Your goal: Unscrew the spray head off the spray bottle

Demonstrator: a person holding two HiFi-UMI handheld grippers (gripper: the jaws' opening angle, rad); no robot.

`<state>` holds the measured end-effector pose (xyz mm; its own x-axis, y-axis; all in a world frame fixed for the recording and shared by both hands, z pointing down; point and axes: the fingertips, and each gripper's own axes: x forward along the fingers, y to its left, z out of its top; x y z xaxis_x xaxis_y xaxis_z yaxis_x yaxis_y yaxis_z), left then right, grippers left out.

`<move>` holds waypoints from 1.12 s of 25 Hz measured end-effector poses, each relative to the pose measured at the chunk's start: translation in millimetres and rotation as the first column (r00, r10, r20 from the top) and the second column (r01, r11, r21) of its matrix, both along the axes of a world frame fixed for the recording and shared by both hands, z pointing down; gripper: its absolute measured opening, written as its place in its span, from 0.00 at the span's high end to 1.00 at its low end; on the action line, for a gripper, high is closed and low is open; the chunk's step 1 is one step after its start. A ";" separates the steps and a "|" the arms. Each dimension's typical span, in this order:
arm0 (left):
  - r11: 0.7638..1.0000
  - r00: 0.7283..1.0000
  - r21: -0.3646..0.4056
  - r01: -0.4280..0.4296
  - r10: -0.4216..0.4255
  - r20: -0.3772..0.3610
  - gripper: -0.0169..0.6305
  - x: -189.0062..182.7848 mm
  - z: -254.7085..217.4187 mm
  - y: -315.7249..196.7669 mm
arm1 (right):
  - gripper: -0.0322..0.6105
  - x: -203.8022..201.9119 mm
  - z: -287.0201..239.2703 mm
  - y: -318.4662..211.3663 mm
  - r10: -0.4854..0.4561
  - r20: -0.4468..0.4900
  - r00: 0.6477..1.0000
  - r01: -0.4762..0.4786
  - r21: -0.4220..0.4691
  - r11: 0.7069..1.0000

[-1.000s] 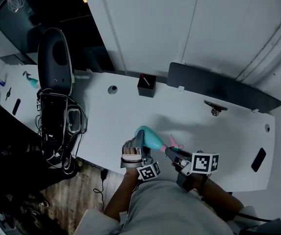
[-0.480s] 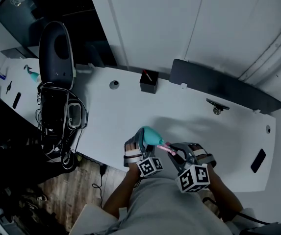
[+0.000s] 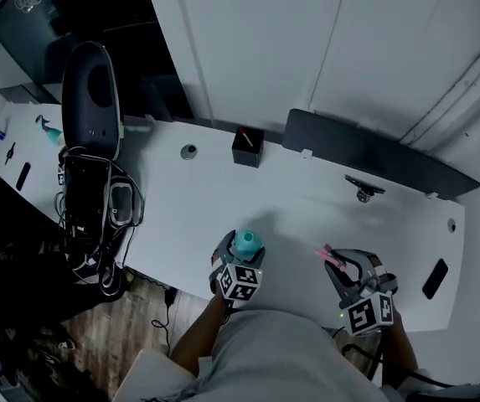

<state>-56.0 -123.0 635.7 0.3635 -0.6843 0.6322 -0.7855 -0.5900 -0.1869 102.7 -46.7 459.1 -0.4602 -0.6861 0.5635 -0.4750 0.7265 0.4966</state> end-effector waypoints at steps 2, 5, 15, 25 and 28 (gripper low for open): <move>1.000 0.998 0.001 -0.002 0.002 -0.064 0.35 9.2 -5.1 1.0 | 0.81 -5.0 8.1 0.5 0.016 0.010 1.000 -0.016 -0.001 1.000; 0.999 0.997 0.037 -0.023 0.026 -0.070 0.35 18.1 -13.8 0.8 | 0.81 -15.2 13.2 -2.2 0.069 0.077 0.995 -0.069 0.003 0.998; 0.999 0.976 0.013 0.051 -0.047 -0.212 0.35 17.1 -39.4 8.9 | 0.81 -23.0 80.6 -36.7 0.446 0.370 0.815 -0.399 -0.199 0.895; 0.999 0.962 0.025 -0.033 0.038 -0.271 0.35 13.5 -56.6 34.3 | 0.81 -30.4 88.6 -22.9 0.607 0.414 0.678 -0.535 -0.288 0.794; 0.998 0.956 0.017 -0.062 0.065 -0.287 0.35 16.0 -57.5 44.2 | 0.81 -27.6 88.9 -8.5 0.640 0.409 0.650 -0.573 -0.289 0.767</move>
